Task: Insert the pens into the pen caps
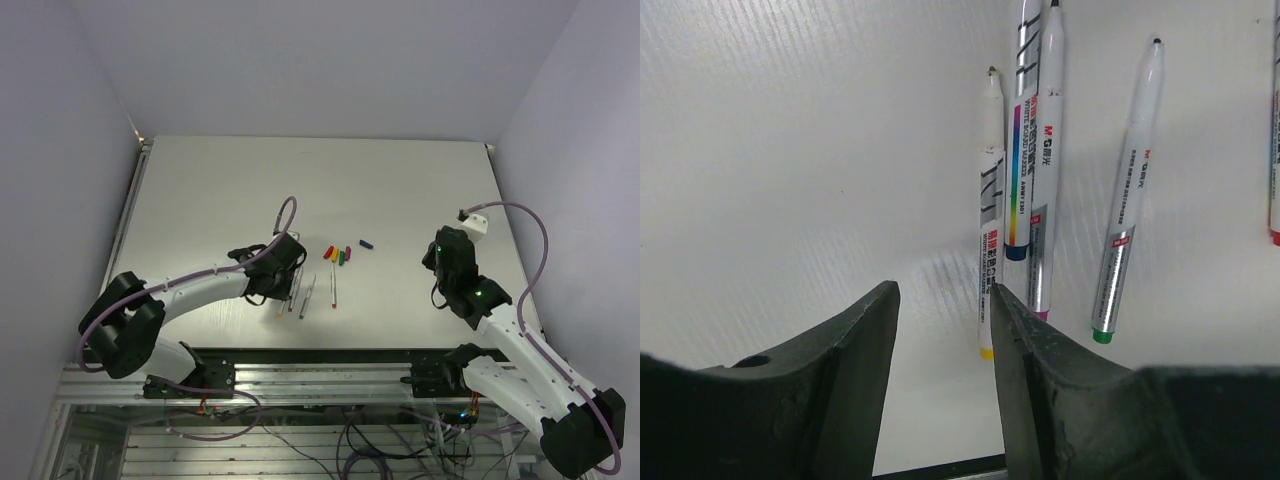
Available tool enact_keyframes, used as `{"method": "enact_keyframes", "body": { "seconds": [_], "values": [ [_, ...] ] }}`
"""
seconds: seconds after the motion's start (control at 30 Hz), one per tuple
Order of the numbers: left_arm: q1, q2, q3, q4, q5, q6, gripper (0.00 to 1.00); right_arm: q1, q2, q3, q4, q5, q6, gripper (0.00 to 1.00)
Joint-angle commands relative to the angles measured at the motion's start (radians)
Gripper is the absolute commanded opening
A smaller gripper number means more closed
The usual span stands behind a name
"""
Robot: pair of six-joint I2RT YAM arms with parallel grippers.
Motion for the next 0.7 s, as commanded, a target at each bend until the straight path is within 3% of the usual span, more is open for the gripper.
{"method": "enact_keyframes", "body": {
  "seconds": [0.0, 0.67],
  "values": [
    [-0.015, 0.023, 0.008, -0.01, 0.026, -0.005, 0.53, -0.003, -0.005, -0.007, -0.006, 0.001, 0.009, 0.14],
    [-0.043, 0.094, 0.016, -0.04, -0.007, -0.006, 0.53, -0.003, 0.026, -0.016, 0.007, -0.018, 0.022, 0.13]
  ]
}}
